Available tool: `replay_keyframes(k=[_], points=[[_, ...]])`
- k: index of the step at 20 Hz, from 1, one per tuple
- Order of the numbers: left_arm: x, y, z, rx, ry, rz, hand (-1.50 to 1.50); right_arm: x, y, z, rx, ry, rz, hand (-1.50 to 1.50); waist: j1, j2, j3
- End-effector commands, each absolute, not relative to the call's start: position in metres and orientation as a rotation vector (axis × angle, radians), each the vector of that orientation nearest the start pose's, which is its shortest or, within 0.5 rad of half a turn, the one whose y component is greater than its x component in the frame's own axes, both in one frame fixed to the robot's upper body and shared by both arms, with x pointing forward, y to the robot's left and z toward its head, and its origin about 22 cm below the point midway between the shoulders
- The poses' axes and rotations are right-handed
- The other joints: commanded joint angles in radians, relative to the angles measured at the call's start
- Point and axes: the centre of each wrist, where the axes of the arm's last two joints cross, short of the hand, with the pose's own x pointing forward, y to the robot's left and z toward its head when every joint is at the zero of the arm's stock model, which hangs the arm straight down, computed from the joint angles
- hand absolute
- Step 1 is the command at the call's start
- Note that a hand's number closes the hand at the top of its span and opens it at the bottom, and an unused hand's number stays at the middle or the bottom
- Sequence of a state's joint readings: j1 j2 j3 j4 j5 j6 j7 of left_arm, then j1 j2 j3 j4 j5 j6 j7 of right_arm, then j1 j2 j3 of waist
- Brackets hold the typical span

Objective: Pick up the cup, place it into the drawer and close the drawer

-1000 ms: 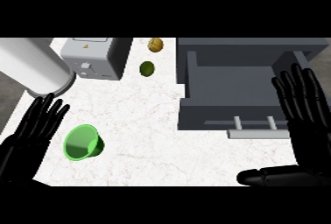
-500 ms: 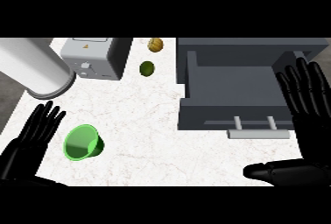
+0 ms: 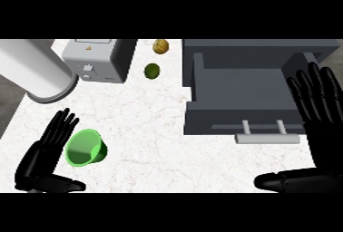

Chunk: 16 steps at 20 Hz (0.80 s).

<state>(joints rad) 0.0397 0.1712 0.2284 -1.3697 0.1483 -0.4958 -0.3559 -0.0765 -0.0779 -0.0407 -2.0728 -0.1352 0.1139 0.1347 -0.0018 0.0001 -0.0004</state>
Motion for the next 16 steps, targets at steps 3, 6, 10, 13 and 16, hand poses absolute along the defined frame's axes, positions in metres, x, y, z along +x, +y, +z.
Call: replay_keyframes(k=[3,6,10,13,16], points=[[0.229,0.345,-0.060,-0.215,-1.718,-0.118,-1.50,0.231,-0.242,0.140,0.135,-2.006,0.142,-1.50,0.001,0.000,0.000],[0.228,0.364,-0.064,-0.228,-1.704,-0.086,-1.50,0.223,-0.249,0.140,0.151,-2.014,0.113,-1.50,-0.001,0.000,0.000],[0.243,0.347,-0.083,-0.204,-1.698,-0.083,-1.50,0.225,-0.242,0.146,0.146,-2.009,0.144,-1.50,-0.002,0.000,0.000],[0.217,0.349,-0.104,-0.193,-1.684,-0.051,-1.50,0.206,-0.222,0.148,0.161,-1.998,0.122,-1.50,-0.001,0.000,0.000],[0.228,0.359,-0.094,-0.197,-1.719,-0.049,-1.50,0.226,-0.238,0.154,0.142,-2.009,0.123,-1.50,0.001,0.000,0.000]])
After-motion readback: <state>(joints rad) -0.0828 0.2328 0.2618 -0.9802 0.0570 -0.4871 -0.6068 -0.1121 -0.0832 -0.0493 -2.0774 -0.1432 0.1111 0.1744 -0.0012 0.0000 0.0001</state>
